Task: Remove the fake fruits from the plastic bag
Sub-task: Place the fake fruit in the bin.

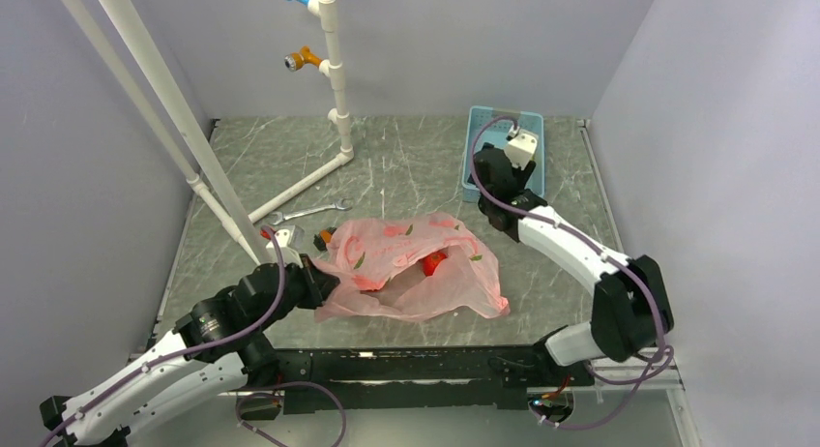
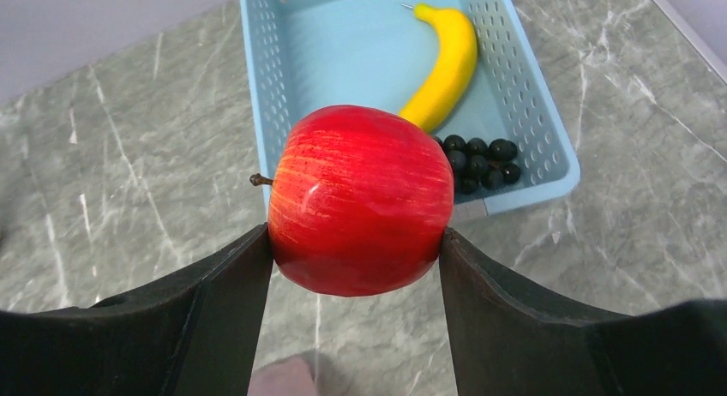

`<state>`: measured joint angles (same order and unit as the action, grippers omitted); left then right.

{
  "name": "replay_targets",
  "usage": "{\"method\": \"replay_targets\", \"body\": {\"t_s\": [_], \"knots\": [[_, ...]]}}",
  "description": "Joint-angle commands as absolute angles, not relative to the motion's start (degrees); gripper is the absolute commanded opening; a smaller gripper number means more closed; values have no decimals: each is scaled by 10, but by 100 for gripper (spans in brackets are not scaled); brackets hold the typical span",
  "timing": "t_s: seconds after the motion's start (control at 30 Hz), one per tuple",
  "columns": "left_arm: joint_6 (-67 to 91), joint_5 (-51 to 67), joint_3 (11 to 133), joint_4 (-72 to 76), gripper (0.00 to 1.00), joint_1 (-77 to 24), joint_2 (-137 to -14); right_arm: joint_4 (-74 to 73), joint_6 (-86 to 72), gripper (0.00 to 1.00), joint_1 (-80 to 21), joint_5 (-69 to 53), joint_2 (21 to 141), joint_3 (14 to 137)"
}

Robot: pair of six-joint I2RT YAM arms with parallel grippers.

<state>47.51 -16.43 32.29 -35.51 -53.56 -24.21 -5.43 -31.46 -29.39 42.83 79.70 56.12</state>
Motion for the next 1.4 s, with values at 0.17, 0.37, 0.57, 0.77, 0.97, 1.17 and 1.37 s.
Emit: {"method": "replay_targets", "body": {"t_s": [0.17,0.37,0.57,0.77,0.97,1.17,1.37], "knots": [[475,-190,364,-378,0,-535,-256,-94,-257,0,-208,297,972,736],[483,-194,375,-399,0,-535,-262,-99,-230,0,-186,250,1036,781],[490,-192,370,-399,0,-534,-267,-120,-215,0,-173,195,1098,843],[490,-190,386,-405,0,-535,-297,-132,-206,0,-170,177,1125,860],[486,-188,394,-396,0,-534,-320,-128,-215,1,-165,170,1128,834],[482,-178,395,-377,0,-535,-342,-130,-224,25,-148,145,1133,826],[478,-181,398,-383,0,-534,-343,-129,-226,29,-129,114,1145,825]]}}
